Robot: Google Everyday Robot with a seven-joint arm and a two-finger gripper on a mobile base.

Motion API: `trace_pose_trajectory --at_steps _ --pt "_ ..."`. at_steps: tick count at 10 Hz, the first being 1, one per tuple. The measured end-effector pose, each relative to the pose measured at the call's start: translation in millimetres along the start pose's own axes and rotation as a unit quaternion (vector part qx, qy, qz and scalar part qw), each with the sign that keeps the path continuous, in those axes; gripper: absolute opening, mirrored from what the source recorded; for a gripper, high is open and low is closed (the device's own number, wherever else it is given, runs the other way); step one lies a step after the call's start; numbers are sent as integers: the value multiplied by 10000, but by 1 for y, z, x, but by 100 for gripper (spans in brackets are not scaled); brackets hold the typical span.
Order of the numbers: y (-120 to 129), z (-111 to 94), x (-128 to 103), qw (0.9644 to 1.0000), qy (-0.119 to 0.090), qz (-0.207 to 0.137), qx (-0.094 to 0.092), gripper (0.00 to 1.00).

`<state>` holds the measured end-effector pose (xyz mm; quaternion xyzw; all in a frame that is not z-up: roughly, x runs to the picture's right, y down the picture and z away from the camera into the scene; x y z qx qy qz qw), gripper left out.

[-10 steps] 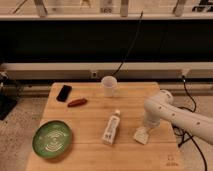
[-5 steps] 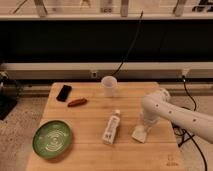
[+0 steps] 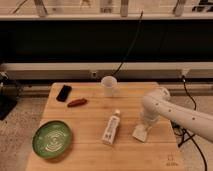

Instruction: Wipe the white sponge on the table

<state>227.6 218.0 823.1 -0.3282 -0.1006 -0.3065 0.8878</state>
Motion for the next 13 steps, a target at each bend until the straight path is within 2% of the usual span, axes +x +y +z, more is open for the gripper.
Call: trace_pose_trajectory --at_steps 13 --pt "-10 0 11 9999 -46 -72 -126 0"
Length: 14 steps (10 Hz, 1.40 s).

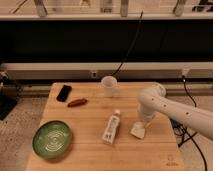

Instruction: Wipe the white sponge on the table

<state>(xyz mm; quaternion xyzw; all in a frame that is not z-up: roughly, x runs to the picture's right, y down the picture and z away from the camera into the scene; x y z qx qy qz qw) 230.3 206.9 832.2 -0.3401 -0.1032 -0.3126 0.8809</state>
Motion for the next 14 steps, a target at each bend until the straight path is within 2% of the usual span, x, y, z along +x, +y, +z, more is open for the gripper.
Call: trace_pose_trajectory --at_steps 8,11,14 --pt "-6 0 -2 10000 -31 -22 -69 0" --pt "-18 0 -14 9999 -58 -8 -101 0" --pt "-20 -1 -13 9999 -62 1 -127 0"
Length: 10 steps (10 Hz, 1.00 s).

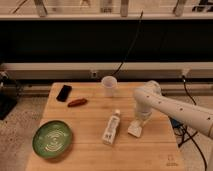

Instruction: Wipe the white sponge on the table

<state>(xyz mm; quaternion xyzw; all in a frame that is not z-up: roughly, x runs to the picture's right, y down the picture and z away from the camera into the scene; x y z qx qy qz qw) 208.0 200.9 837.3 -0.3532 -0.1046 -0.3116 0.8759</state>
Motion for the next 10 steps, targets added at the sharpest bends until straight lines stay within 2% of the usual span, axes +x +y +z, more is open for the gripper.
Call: trace_pose_trajectory --at_steps 4,10 --pt "-10 0 -10 10000 -27 46 -26 0" --pt "-12 -1 -8 9999 -63 121 -71 0"
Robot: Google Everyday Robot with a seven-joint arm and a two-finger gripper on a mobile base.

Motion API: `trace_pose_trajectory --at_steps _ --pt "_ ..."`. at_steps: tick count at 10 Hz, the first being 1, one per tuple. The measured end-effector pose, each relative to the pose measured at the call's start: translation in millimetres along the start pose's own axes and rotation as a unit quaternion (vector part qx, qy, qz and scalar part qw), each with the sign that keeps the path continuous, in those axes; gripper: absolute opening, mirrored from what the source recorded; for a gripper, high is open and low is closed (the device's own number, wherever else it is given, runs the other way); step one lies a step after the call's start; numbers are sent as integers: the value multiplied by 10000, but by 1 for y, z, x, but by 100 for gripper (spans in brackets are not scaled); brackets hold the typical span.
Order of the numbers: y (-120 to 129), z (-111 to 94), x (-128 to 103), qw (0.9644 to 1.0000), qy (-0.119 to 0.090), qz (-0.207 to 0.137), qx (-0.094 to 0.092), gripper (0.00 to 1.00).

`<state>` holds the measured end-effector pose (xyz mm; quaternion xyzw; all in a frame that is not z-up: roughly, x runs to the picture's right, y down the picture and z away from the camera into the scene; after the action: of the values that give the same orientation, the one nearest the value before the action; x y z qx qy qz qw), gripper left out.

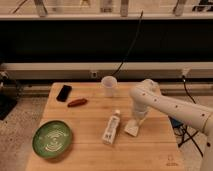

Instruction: Wipe the white sponge on the table

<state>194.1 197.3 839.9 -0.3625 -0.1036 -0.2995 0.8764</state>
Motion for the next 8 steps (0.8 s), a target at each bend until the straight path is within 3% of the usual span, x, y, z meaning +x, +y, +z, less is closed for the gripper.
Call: trace_pose_trajectory --at_steps 8 --pt "-9 -1 -8 10000 -35 22 -53 0"
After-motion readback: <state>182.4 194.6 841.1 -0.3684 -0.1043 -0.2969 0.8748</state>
